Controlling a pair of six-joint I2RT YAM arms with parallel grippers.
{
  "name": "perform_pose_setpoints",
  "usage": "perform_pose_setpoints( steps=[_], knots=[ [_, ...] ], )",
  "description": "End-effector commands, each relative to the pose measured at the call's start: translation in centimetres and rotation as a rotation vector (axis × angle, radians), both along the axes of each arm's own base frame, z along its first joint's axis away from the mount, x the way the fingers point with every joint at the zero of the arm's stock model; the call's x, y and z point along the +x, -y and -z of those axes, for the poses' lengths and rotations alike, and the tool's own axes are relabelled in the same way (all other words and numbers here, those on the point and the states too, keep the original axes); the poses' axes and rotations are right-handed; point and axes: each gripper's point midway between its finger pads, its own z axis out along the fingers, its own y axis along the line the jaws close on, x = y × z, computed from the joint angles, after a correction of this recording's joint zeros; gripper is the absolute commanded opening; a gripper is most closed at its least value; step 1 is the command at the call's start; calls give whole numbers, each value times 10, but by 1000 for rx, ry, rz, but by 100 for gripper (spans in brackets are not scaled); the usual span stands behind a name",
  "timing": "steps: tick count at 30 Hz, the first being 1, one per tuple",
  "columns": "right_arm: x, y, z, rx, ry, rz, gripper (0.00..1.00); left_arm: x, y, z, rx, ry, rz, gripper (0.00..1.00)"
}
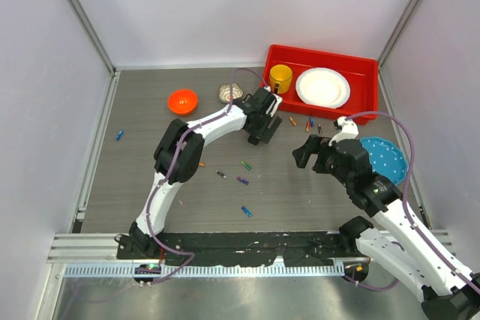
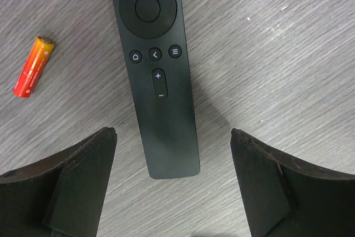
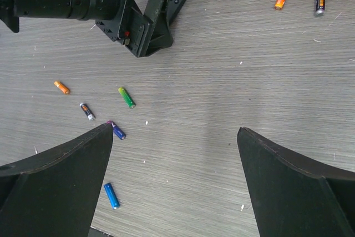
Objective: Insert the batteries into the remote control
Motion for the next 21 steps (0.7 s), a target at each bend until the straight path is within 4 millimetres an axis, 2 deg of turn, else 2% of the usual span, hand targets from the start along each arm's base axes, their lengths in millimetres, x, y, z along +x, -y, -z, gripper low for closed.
perform_pose_setpoints(
  steps=[1, 8, 21],
  knots=[
    [0, -1, -9, 22, 27, -1, 99, 16, 6, -16, -5, 55, 14, 86],
    [0, -1, -7, 18, 19, -1, 100, 22, 8, 1, 27, 35, 8, 84],
    [-1, -1, -6, 18, 16, -1, 100, 20, 4, 11, 47, -1, 30, 71]
  ],
)
